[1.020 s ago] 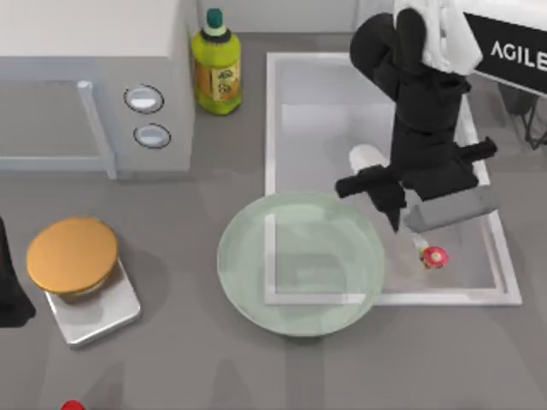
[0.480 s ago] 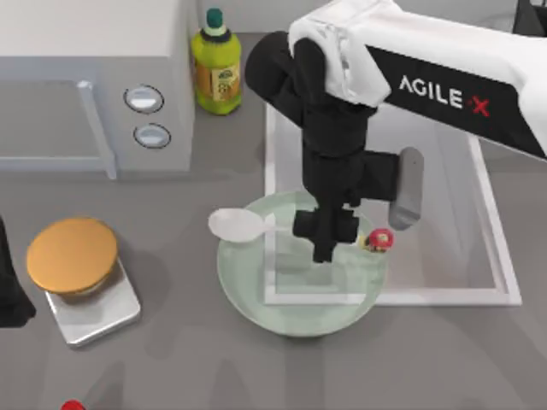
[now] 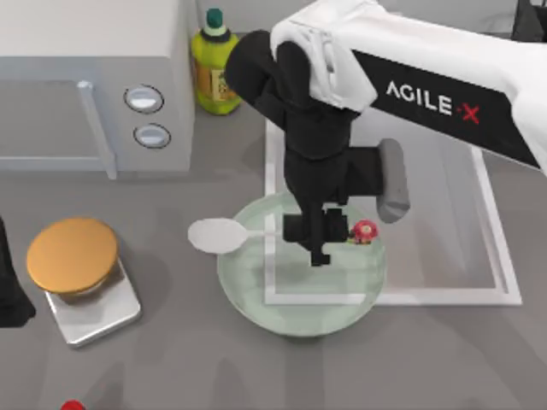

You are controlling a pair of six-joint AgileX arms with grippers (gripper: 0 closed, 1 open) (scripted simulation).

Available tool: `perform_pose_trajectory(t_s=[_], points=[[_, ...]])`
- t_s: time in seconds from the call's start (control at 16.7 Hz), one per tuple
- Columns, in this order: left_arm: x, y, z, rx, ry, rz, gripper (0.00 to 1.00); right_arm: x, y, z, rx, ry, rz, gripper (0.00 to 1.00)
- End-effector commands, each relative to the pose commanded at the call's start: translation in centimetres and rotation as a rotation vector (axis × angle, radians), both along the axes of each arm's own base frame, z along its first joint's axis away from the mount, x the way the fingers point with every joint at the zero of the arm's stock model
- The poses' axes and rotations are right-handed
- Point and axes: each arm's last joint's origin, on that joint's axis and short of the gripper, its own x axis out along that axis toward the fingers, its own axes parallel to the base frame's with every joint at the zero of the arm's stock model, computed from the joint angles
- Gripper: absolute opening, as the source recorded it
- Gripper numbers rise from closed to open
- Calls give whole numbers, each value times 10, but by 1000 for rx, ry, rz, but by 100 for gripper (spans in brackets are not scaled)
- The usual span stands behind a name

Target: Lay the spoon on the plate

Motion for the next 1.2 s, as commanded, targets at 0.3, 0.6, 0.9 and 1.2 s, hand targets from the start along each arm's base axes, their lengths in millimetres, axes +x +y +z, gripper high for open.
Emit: perform_pose_trajectory(t_s=[0.3,0.6,0.9,1.2], points=[[0,0,0,0,0,0,100,2,-7,4,-9,0,-20,0],[0,0,0,0,0,0,100,4,-25,20,-32,-17,-71,0],[0,0,0,0,0,0,100,5,-41,34,-47,-33,-110,0],[0,0,0,0,0,0,100,6,-40,32,-25,-48,-100,0]])
